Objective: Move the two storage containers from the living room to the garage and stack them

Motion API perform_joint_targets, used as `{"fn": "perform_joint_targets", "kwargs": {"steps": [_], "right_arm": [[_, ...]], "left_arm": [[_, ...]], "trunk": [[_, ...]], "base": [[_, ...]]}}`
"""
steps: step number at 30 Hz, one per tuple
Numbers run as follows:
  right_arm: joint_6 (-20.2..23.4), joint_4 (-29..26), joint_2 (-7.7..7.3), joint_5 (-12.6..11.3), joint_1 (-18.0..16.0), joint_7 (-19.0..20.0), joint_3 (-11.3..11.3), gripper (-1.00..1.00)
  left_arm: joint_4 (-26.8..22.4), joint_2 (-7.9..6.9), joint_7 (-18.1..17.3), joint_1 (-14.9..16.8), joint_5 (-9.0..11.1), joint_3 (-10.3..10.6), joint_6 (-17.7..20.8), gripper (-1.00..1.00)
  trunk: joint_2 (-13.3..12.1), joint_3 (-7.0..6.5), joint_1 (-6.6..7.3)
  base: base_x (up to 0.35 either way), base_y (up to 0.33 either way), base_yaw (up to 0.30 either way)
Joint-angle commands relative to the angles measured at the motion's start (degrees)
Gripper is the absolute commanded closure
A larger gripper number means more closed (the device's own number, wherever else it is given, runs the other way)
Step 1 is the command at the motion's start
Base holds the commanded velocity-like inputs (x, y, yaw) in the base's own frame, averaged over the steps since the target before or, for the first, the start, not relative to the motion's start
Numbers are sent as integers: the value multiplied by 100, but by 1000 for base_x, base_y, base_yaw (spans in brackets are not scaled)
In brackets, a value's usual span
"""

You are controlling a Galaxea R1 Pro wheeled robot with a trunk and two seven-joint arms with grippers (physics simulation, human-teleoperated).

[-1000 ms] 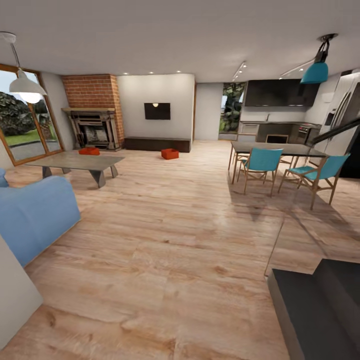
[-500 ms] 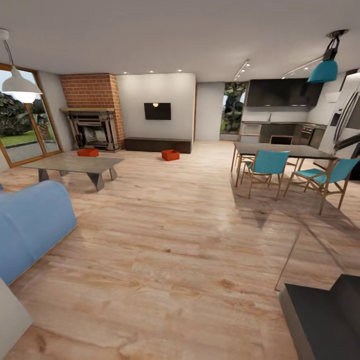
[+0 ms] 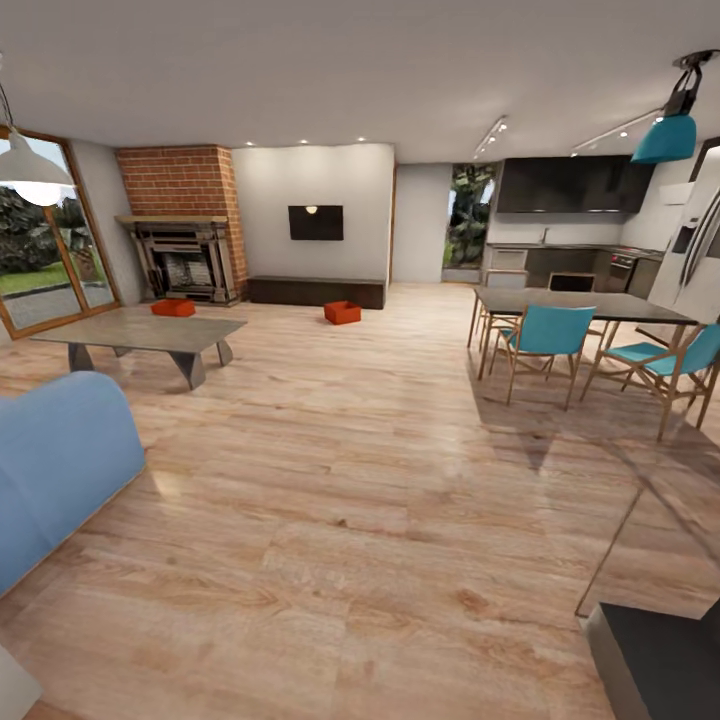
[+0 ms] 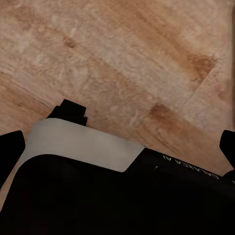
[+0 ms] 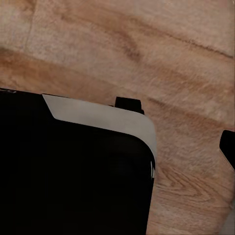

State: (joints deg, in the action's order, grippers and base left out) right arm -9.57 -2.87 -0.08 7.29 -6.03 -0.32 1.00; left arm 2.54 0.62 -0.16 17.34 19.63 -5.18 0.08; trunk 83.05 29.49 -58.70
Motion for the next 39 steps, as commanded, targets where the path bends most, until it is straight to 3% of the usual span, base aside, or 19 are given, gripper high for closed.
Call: {"fn": "perform_joint_targets", "kwargs": {"steps": [1,39], "right_arm": [[-17,5,-1,36,-4,-3,5,-100],[-16,5,-10,36,-4,-3,5,-100]], "left_arm": [[10,0,-2,7,1,-45,1,-100],[10,0,-2,7,-1,-45,1,-100]], "trunk": [[3,5,-3],[3,5,-3]], "base": [[342,84,0],[342,85,0]]}}
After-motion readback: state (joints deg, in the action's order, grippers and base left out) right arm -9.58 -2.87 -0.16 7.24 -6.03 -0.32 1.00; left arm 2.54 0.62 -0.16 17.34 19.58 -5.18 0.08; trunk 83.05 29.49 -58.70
